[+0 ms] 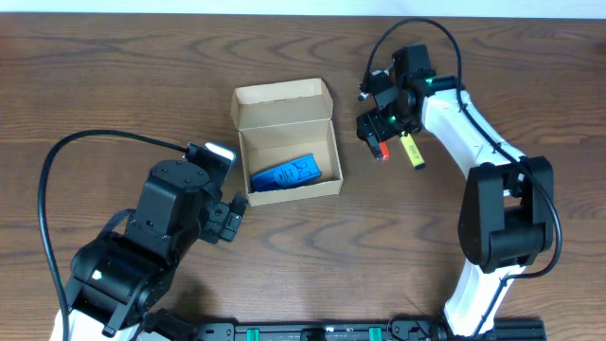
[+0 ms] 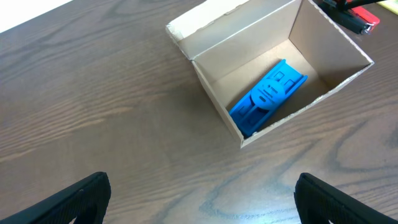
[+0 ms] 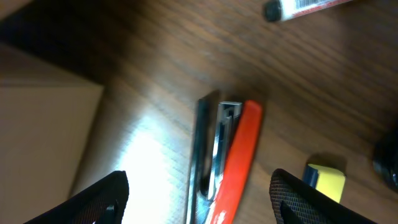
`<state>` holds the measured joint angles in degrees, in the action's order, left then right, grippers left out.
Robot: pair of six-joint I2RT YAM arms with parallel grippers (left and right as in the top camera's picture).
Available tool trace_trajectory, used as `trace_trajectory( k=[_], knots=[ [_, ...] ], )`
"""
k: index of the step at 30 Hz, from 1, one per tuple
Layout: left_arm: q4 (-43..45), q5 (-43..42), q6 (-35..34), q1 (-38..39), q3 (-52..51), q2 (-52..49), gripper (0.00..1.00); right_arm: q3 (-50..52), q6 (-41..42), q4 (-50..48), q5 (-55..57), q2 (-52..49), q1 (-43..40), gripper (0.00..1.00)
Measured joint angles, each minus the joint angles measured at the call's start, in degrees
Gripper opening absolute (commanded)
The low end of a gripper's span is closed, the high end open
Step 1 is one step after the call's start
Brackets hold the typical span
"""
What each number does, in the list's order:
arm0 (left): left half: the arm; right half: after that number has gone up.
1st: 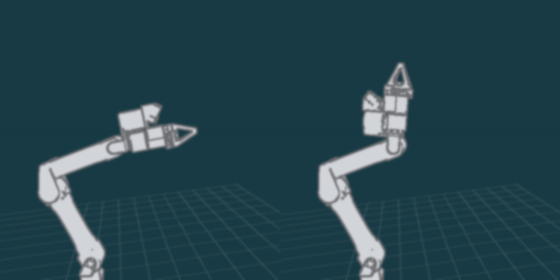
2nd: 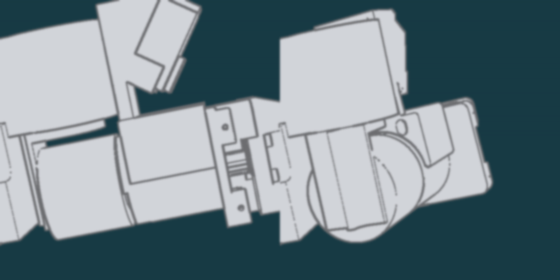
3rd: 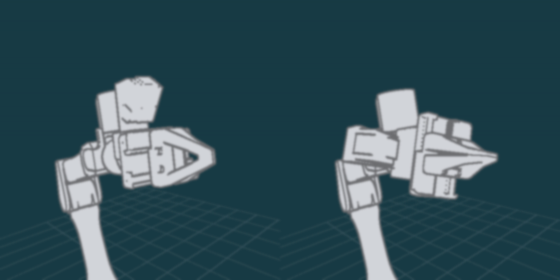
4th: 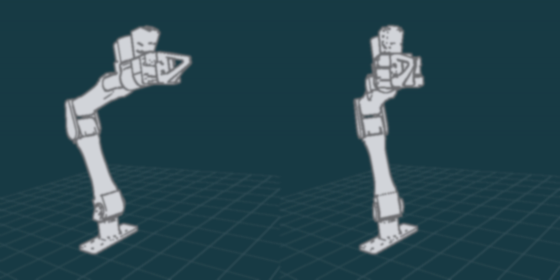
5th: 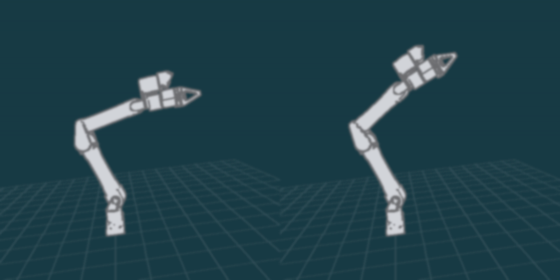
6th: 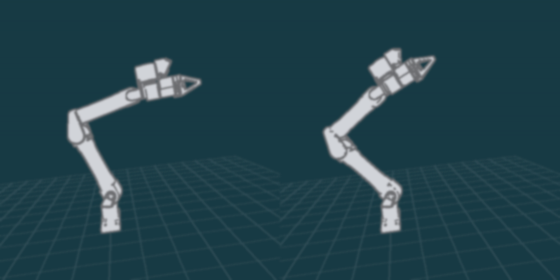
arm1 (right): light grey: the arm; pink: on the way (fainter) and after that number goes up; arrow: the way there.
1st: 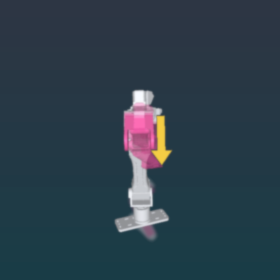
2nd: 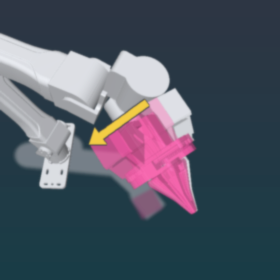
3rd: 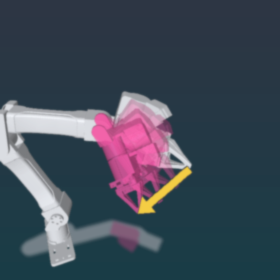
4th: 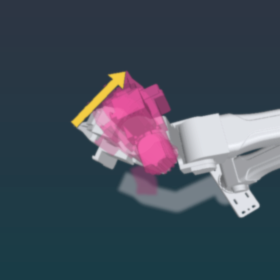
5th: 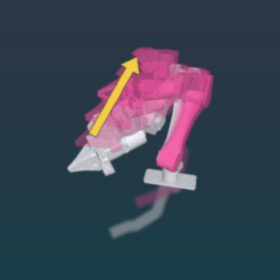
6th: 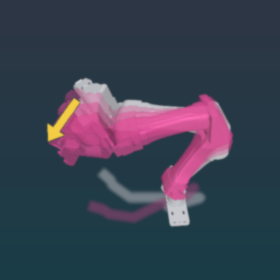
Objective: Pack container
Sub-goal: 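Move right gripper to the red stapler and grasp it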
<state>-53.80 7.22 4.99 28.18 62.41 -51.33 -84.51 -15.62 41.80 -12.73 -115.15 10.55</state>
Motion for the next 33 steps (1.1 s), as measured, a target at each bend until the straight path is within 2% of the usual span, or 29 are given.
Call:
trace_trajectory(
  k=[10,20,28,33],
  knots=[
    [-0.02,-0.02,0.0,0.0,0.0,0.0,0.95,6.86,3.39,-9.66,3.65,0.0,1.66,0.79],
    [0.0,-0.02,0.0,0.0,0.0,0.0,0.95,7.63,4.2,-12.39,3.96,-1.75,1.64,0.77],
    [0.0,-0.02,0.0,0.0,0.0,0.0,0.95,7.78,4.44,-14.03,4.26,-2.6,1.64,0.69],
    [0.0,-0.02,0.0,0.0,0.0,0.0,0.95,7.78,4.63,-14.25,4.66,-2.91,1.64,0.57]
  ],
)
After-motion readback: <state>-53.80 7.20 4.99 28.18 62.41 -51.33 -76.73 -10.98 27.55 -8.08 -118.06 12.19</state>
